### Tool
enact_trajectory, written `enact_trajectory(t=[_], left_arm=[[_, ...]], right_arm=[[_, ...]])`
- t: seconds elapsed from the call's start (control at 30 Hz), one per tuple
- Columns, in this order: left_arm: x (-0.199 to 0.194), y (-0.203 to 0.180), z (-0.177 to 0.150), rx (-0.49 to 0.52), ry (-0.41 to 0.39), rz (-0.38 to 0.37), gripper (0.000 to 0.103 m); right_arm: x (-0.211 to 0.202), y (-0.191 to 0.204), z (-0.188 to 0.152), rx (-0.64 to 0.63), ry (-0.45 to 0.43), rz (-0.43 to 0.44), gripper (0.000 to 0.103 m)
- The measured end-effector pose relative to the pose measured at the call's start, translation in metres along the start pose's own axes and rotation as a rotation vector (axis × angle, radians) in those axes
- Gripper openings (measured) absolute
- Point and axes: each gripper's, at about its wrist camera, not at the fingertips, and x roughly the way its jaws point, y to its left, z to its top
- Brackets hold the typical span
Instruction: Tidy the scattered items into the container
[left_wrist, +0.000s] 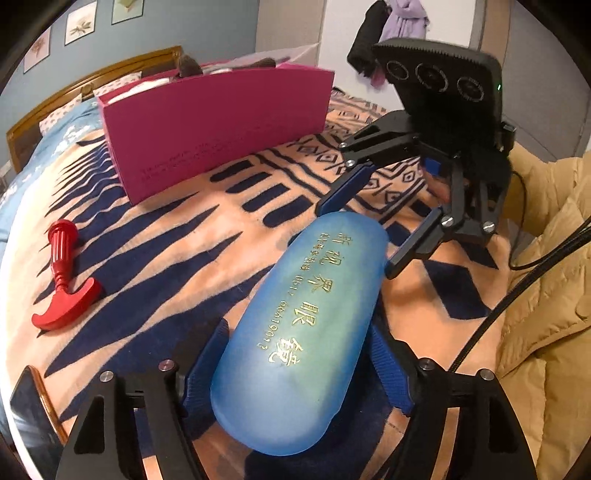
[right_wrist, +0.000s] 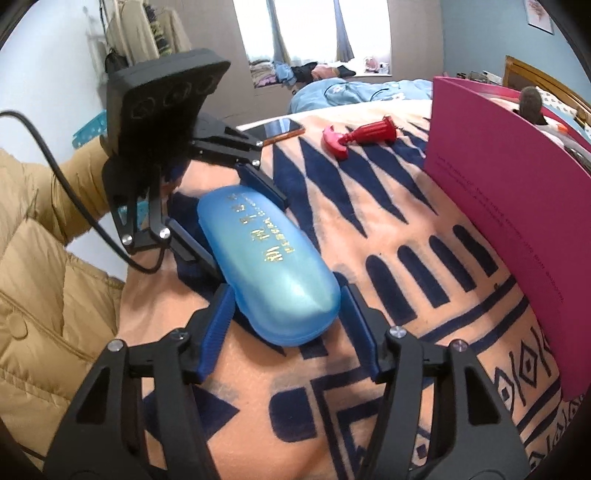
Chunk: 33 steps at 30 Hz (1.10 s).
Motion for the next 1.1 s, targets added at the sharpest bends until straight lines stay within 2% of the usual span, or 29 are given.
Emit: enact_trajectory(t=[0.2, 0.47, 0.73, 0.93, 1.1], left_arm=[[0.001, -0.002, -0.001, 0.018, 0.018, -0.018, 0.065], [0.000, -0.005, 0.000, 0.034, 0.040, -0.014, 0.065], [-0.007, -0.008, 0.001, 0.057, 0.049, 0.001, 0.065], [-0.008, -0.007, 0.004, 0.084, 0.067, 0.009, 0.065], [-0.011, -0.007, 0.002, 0.090, 0.077, 0.007, 0.066]], right_arm=[[0.009, 0.007, 0.005, -0.084, 0.027, -0.035, 0.071], [0.028, 0.015, 0.020, -0.249, 0.088, -0.048, 0.075], [0.033, 0.033, 0.030, -0.439, 0.140, -0.117, 0.076], [0.048, 0.041, 0.038, -0.577, 0.233, -0.071, 0.076], [0.067, 0.038, 0.040, -0.613, 0.305, -0.027, 0.076]])
